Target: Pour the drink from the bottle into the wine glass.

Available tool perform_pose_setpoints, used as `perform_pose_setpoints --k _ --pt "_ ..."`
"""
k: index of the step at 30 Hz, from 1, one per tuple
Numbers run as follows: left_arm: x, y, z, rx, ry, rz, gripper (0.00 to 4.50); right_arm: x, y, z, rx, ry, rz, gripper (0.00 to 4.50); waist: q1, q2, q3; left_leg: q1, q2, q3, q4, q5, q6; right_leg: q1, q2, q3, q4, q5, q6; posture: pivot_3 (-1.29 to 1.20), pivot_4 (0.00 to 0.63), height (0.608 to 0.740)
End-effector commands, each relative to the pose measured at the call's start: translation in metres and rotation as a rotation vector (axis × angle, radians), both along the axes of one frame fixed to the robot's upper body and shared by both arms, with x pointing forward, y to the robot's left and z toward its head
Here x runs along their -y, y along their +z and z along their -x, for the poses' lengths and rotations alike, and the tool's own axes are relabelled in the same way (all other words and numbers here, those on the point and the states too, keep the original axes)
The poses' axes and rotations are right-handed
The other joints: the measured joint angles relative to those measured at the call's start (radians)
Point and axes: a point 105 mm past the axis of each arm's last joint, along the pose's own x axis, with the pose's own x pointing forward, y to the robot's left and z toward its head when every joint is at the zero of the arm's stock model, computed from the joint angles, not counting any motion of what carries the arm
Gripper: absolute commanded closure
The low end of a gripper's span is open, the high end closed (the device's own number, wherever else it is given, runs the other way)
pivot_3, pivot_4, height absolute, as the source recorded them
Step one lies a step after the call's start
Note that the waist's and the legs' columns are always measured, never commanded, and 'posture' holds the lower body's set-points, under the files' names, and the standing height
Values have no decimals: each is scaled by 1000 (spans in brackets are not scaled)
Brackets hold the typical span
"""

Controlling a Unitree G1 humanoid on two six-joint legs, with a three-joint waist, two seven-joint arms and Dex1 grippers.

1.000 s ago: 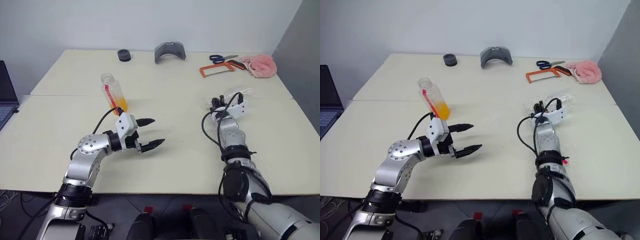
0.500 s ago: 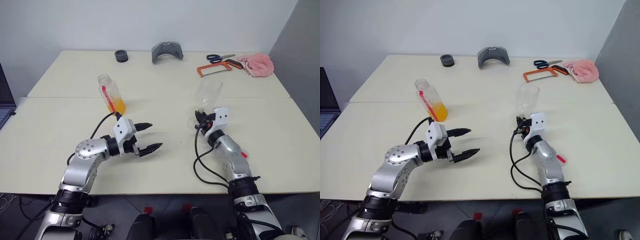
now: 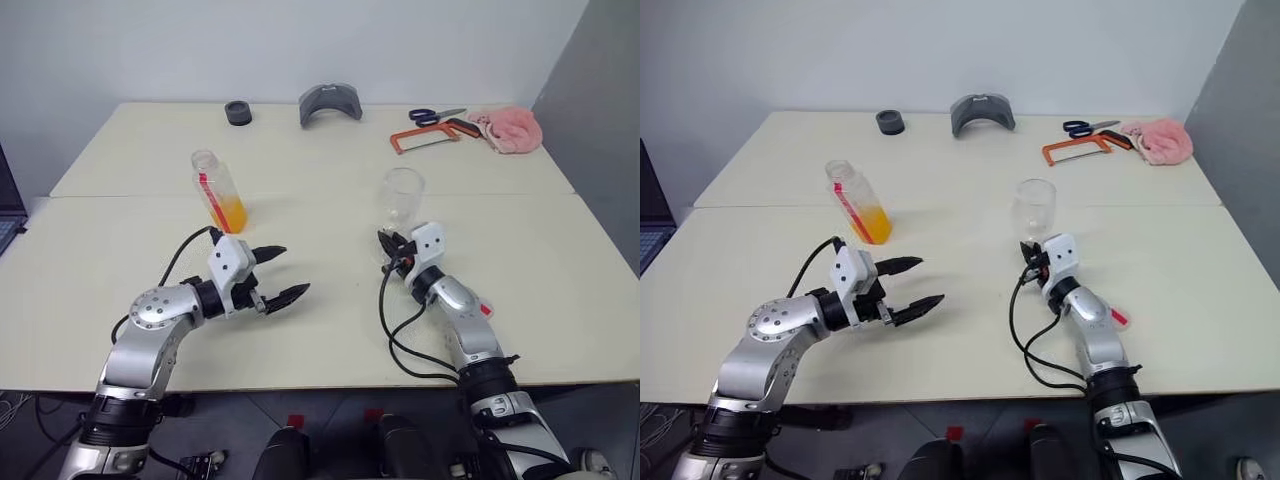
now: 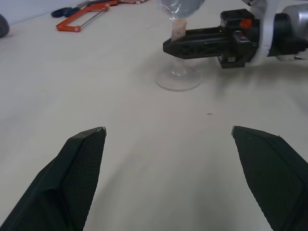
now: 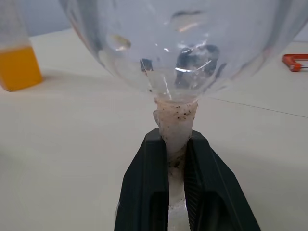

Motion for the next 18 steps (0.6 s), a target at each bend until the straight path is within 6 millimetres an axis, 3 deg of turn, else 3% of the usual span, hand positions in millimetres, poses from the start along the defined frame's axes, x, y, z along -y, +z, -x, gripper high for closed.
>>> perform_pose_setpoints --k 1,7,15,18 --pt "-15 23 -1 77 93 27 0 -56 31 3 102 183 -7 4369 -5 0 0 0 1 0 0 0 0 -1 1 0 0 0 0 0 150 740" --pt "-11 35 6 84 113 40 0 -87 18 -3 87 271 76 4369 15 0 0 -1 6 -2 0 0 0 0 2 -4 0 -1 -2 0 150 740" --pt "-8 69 18 99 139 56 0 -85 7 -7 73 273 102 4369 25 0 1 -2 0 -3 1 0 -1 0 -3 -2 0 0 -2 0 150 740" --pt "-16 77 24 97 162 57 0 -84 3 -8 63 273 107 4369 25 0 1 -1 0 -3 0 0 -1 0 -2 -2 0 0 -2 0 150 740"
